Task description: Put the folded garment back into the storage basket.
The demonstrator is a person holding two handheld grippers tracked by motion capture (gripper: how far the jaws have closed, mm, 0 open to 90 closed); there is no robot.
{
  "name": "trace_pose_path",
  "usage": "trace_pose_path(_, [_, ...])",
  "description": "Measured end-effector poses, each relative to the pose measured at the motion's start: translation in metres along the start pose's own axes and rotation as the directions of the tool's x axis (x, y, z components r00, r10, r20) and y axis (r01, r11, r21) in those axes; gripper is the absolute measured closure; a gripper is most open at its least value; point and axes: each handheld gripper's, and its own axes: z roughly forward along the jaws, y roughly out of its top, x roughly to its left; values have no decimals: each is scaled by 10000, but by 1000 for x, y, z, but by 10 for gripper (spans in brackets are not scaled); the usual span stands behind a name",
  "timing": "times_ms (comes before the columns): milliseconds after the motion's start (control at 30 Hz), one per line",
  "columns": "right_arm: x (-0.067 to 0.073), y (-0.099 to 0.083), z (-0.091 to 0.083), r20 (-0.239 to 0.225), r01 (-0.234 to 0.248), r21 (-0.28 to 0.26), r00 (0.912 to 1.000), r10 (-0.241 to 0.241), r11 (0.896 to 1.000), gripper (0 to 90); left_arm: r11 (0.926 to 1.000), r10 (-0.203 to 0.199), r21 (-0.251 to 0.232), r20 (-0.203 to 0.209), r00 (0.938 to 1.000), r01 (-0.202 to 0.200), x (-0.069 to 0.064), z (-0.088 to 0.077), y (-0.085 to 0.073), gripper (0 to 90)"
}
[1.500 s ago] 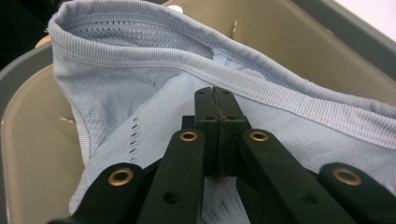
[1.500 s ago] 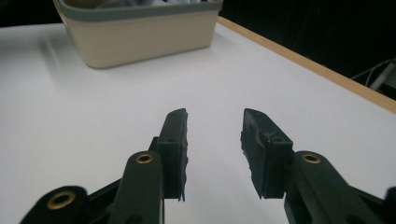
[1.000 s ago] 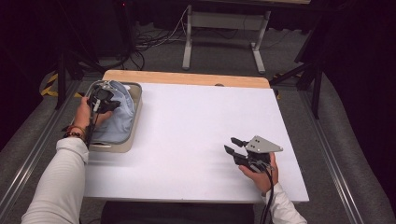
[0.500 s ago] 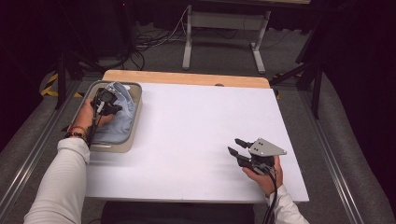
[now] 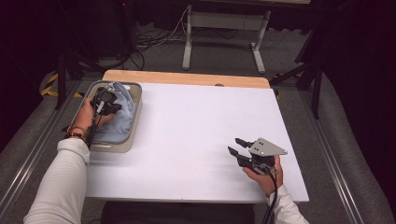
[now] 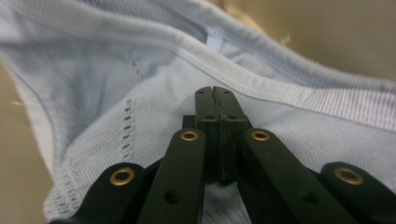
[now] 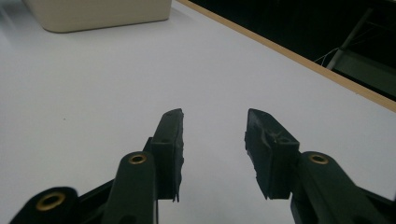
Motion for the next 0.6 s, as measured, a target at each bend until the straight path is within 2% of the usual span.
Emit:
trace_pose_path(133, [0,0,0,56,21,25,10000,-21,10000,560,9982,-127,-595,-388,9992,104,1,-9,0,864])
trace_pose_path(367, [0,0,0,156,7,-15,9999,-7,10000,535,9942,-151,-1075,-571,9983,89,3,-21,0,842])
trace_pose_path(467, [1,0,1,145,21,-25,9999,-21,10000,528,9883,-279,-1517,-669,9974,175,4,-30,-1,834])
trace_pose_path(567, [1,0,1,135,-18,-35,9999,19,10000,525,9859,-333,-1657,-628,9975,225,3,-34,-2,833])
trace_pose_path(600, [1,1,1,155,-10,-31,9999,10,10000,518,9809,-361,-1930,-629,9974,234,2,-38,-2,827])
